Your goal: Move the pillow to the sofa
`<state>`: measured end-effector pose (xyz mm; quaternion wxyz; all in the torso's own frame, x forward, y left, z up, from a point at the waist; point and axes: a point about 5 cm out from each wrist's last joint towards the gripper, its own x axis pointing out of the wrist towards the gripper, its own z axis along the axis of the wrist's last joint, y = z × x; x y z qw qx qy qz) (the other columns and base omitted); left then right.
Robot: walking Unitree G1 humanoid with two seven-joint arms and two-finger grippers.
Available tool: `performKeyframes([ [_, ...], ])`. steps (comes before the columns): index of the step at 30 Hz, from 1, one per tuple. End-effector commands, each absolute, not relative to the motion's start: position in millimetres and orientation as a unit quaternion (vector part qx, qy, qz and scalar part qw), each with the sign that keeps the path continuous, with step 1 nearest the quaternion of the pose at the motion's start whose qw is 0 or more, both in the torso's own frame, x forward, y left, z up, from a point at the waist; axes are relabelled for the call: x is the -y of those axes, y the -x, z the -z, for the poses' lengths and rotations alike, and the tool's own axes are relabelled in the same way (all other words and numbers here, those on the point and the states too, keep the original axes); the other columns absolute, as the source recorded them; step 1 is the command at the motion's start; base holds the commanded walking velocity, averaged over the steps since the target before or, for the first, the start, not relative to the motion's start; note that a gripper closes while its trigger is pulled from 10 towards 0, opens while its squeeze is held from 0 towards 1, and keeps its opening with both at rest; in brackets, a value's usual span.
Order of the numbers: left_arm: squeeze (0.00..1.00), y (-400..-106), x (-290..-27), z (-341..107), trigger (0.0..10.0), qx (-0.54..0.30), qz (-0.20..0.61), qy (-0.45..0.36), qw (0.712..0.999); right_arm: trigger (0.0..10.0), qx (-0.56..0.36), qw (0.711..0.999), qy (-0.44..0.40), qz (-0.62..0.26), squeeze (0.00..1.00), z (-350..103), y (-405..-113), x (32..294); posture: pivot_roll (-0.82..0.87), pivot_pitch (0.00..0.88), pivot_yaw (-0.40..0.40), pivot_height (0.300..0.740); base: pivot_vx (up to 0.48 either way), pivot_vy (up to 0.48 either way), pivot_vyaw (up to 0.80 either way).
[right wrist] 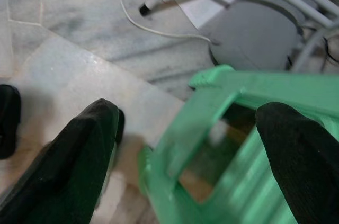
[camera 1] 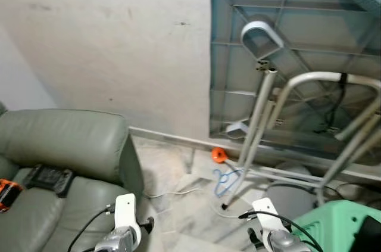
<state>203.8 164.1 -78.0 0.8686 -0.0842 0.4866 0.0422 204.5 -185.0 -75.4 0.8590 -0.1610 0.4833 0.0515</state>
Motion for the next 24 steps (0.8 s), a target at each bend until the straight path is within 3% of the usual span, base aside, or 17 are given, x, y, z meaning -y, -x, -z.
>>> performKeyframes([
  [1, 0.0, -203.0, -173.4, 77.7, 10.0, -0.486, -0.056, 0.08, 0.868, 10.0, -0.485, 0.859, 0.155, -0.06, 0.0, 76.9, -203.5, 176.8, -0.14, 0.0, 0.051, 0.74, 0.0, 0.0, -0.74],
  [18, 0.0, -202.0, -174.9, 78.1, 10.0, -0.489, -0.059, 0.08, 0.867, 10.0, -0.484, 0.859, 0.156, -0.063, 0.0, 77.1, -203.3, 175.2, -0.13, 0.0, 0.051, 0.74, 0.0, 0.0, -0.73],
  [24, 0.0, -202.1, -175.7, 78.0, 10.0, -0.489, -0.059, 0.078, 0.867, 10.0, -0.483, 0.859, 0.157, -0.067, 0.0, 77.0, -203.7, 174.3, -0.12, 0.0, 0.053, 0.74, 0.0, 0.0, 0.0],
])
